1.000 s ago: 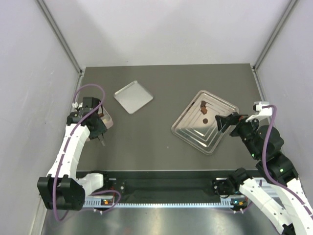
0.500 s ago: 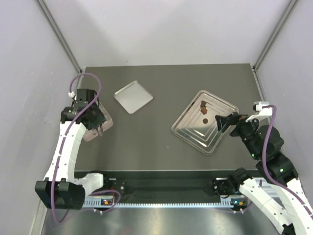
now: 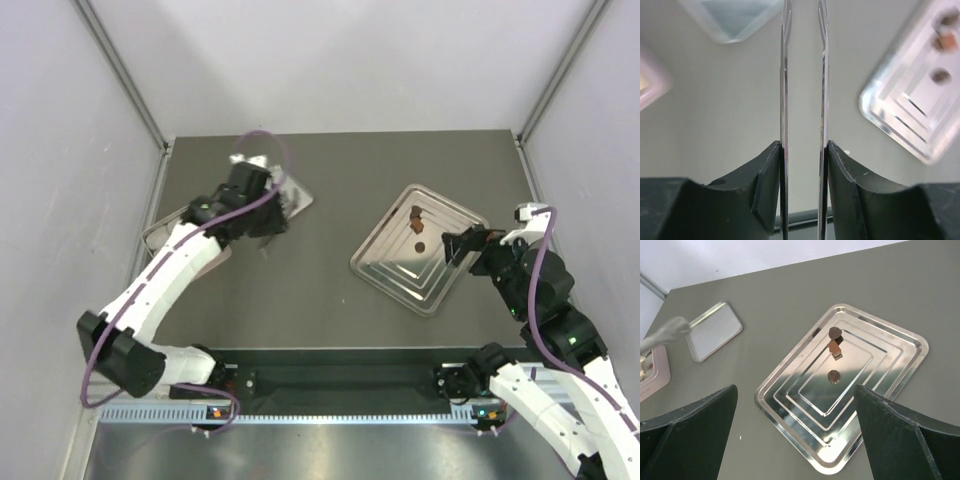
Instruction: Pack the chocolate
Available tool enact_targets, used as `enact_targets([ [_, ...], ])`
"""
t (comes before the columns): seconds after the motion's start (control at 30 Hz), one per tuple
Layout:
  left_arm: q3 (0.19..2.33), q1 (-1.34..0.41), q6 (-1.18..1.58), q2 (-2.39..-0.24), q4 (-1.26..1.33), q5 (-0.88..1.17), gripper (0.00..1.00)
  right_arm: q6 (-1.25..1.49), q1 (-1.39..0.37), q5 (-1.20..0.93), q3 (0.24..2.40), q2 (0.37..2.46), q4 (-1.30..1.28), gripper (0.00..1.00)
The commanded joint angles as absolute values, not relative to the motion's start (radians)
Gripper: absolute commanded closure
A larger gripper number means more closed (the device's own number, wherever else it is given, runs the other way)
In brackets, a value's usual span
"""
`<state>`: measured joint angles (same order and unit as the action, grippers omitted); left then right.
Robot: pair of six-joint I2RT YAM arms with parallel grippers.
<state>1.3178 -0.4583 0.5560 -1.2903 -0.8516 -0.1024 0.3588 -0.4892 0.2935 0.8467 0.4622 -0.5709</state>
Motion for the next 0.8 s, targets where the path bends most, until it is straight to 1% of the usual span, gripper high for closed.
enact_targets([
  [0.0, 1.382, -0.621, 0.549, -1.365, -0.654, -0.14, 0.55, 0.347, -0.506, 0.359, 0.91, 0.48, -0.58, 0.0],
  [0.17, 1.471, -0.779, 0.494, -1.587, -0.595, -0.186, 0.54, 0.341, -0.505, 0.385, 0.946, 0.5, -0.61, 0.0],
  [0.3, 1.593, -0.923, 0.413, -1.738, -0.572, -0.229, 0.54, 0.325, -0.505, 0.431, 0.989, 0.522, -0.638, 0.0],
  [0.4, 1.653, -0.968, 0.394, -1.828, -0.555, -0.207, 0.54, 0.328, -0.505, 0.46, 1.023, 0.545, -0.666, 0.0],
  [0.5, 1.669, -0.98, 0.379, -1.896, -0.512, -0.138, 0.54, 0.353, -0.505, 0.465, 1.031, 0.548, -0.683, 0.0],
  [0.77, 1.684, -0.988, 0.334, -1.968, -0.445, -0.043, 0.53, 0.368, -0.505, 0.503, 1.038, 0.529, -0.686, 0.0],
])
